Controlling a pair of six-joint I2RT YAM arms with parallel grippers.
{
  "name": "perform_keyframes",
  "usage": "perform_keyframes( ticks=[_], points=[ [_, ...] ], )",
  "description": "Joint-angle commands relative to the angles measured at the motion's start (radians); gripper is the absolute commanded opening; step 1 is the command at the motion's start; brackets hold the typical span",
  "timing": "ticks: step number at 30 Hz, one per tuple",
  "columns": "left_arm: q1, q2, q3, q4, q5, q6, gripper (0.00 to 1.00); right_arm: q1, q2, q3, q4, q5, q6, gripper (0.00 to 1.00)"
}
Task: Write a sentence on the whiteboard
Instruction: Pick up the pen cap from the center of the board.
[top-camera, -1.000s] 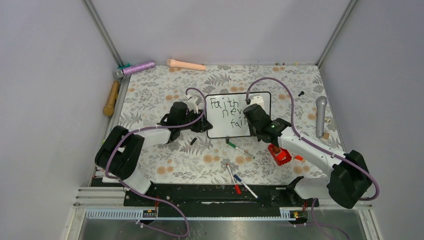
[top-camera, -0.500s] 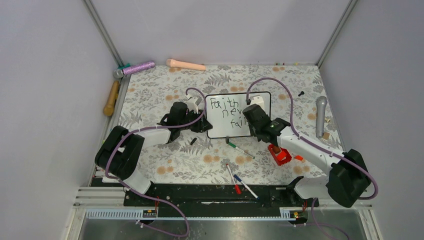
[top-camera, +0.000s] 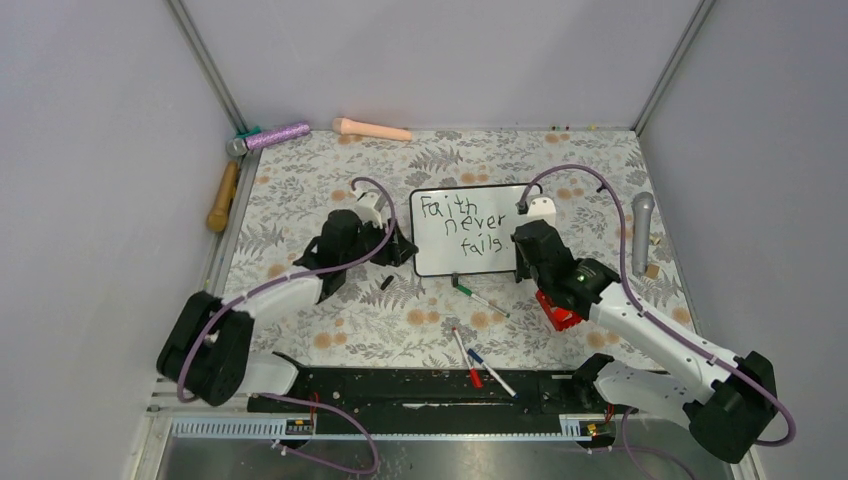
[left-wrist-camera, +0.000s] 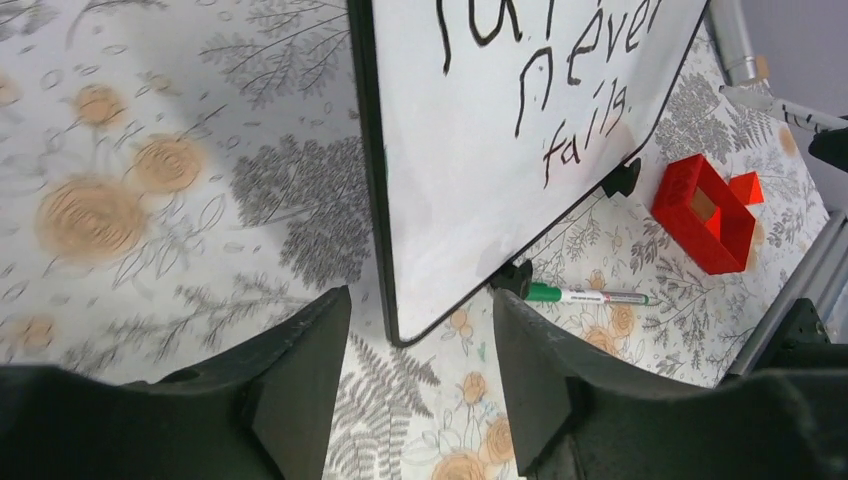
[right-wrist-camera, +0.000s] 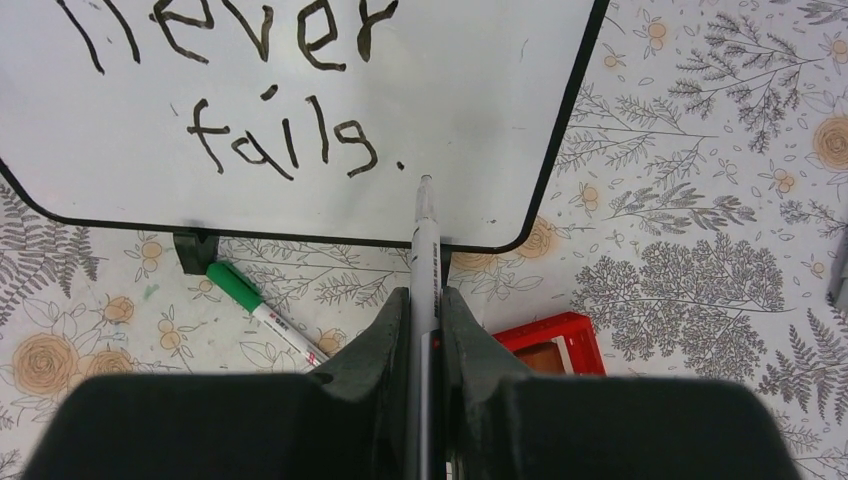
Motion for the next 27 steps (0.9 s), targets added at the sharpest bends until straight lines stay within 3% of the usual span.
perform_keyframes(
  ticks=[1,8,11,19,27],
  points=[
    [0.0,-0.178,-0.075,-0.082,-0.159,-0.035,0.57,-0.007,-0.078,-0.039,0.072,-0.017,0.011,0.0],
    [-0.072,-0.314,-0.009,-0.511,-0.473,0.013,0.6,-0.008,-0.12,-0.044,0.097,-0.08,0.01,0.0],
    [-0.136,-0.279,0.012,-0.573,-0.591,0.02,0.64,-0.008,-0.122,-0.046,0.112,-0.113,0.014,0.0],
    [-0.141,-0.081,0.104,-0.591,-0.519,0.056,0.59,-0.007,-0.158,-0.044,0.098,-0.186,0.018,0.0],
    [-0.14,-0.004,0.131,-0.564,-0.508,0.077,0.55,-0.008,-0.179,-0.051,0.097,-0.181,0.013,0.0]
  ],
)
